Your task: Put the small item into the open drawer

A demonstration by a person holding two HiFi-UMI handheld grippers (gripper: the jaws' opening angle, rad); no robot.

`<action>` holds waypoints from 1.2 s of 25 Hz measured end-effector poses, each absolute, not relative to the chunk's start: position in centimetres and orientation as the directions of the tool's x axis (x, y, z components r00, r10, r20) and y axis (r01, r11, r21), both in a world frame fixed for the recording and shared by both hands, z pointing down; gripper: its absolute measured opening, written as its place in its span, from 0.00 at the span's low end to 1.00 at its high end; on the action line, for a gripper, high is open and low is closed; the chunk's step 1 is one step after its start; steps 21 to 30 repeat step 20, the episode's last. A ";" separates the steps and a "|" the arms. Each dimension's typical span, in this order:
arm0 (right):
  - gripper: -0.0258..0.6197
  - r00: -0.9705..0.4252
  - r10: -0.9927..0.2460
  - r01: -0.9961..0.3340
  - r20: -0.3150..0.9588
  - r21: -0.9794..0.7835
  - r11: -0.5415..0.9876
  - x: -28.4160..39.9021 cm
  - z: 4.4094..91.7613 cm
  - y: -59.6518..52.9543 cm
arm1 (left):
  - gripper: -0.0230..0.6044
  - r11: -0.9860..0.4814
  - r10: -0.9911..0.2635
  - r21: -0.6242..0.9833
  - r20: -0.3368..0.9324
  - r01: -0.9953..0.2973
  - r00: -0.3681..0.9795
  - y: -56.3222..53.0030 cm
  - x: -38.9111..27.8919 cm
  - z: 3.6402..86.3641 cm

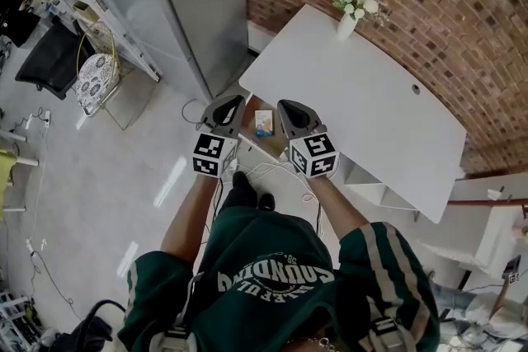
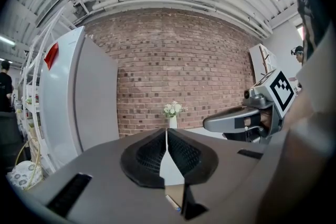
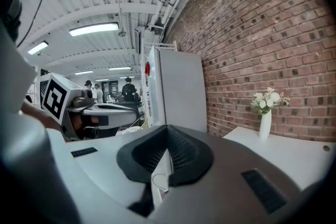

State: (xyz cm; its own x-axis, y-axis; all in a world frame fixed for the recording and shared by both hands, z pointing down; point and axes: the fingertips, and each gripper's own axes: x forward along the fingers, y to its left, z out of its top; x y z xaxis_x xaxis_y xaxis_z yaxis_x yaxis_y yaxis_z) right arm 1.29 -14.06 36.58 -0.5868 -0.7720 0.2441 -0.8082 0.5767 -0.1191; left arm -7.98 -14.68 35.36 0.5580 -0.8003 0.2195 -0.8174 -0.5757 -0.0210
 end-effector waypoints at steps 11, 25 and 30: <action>0.08 -0.591 -0.777 -0.806 0.214 -0.119 0.580 0.8 35.6 -13.1 | 0.08 -0.578 -0.798 -0.001 0.211 -0.816 0.565 -13.9 -7.5 35.8; 0.08 -0.597 -0.776 -0.802 0.205 -0.108 0.588 0.7 35.0 -13.0 | 0.08 -0.580 -0.795 -0.003 0.222 -0.815 0.565 -14.1 -7.2 35.8; 0.08 -0.597 -0.776 -0.802 0.205 -0.108 0.588 0.7 35.0 -13.0 | 0.08 -0.580 -0.795 -0.003 0.222 -0.815 0.565 -14.1 -7.2 35.8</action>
